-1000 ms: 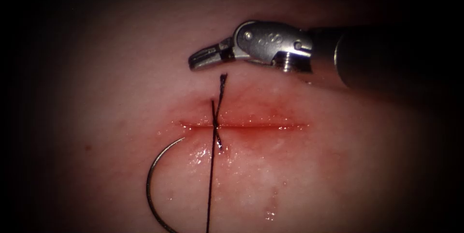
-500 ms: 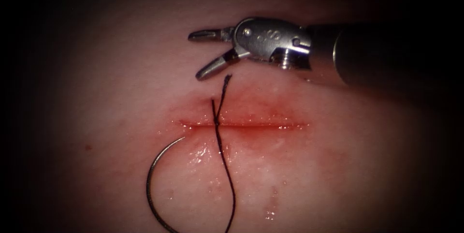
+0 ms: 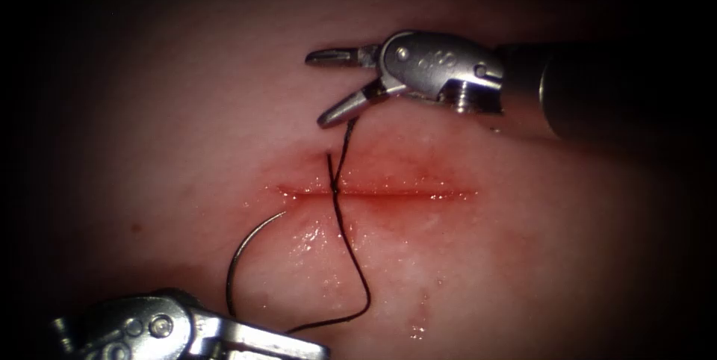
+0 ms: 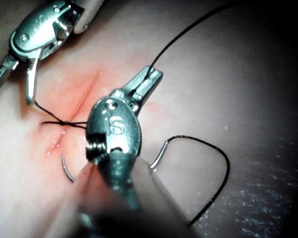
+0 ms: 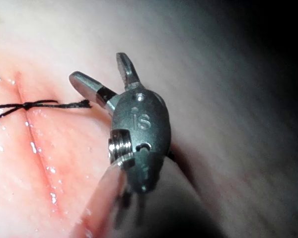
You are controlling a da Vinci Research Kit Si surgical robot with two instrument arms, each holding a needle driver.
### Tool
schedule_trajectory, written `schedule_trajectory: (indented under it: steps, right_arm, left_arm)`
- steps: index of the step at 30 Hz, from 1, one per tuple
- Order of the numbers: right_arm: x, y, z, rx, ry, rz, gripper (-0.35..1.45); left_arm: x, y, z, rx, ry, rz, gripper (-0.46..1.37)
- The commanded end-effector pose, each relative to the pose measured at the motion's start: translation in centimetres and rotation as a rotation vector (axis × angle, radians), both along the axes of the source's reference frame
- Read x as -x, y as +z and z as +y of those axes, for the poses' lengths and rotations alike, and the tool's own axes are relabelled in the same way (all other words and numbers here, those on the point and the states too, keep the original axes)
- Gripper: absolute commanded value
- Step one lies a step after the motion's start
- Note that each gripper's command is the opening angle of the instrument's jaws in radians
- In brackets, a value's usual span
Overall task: Wound Closure
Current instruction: Loop the suture once counter-clockwise around the right hand
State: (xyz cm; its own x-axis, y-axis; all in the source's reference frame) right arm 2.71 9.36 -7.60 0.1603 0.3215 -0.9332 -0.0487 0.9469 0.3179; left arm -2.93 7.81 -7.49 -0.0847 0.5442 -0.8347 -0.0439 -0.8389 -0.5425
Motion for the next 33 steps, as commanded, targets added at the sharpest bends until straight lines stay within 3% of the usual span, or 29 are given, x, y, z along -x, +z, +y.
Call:
schedule_trajectory:
  steps: [1,9,18,33]
  right_arm:
    - [0.00,0.00,-0.01,-0.002,0.004,0.002,1.02]
    - [0.15,-0.07,-0.14,-0.007,0.066,0.026,1.01]
    - [0.16,-0.11,-0.27,-0.004,0.080,0.019,0.99]
    - [0.12,-0.13,-0.32,-0.003,0.084,0.017,0.99]
  left_arm:
    - [0.00,0.01,0.01,-0.002,0.003,-0.002,-0.35]
    - [-0.05,0.19,0.13,0.011,0.002,-0.003,-0.35]
    - [-0.10,0.50,0.16,0.009,-0.014,0.007,-0.35]
    - [-0.13,0.56,0.28,0.002,-0.029,0.007,-0.35]
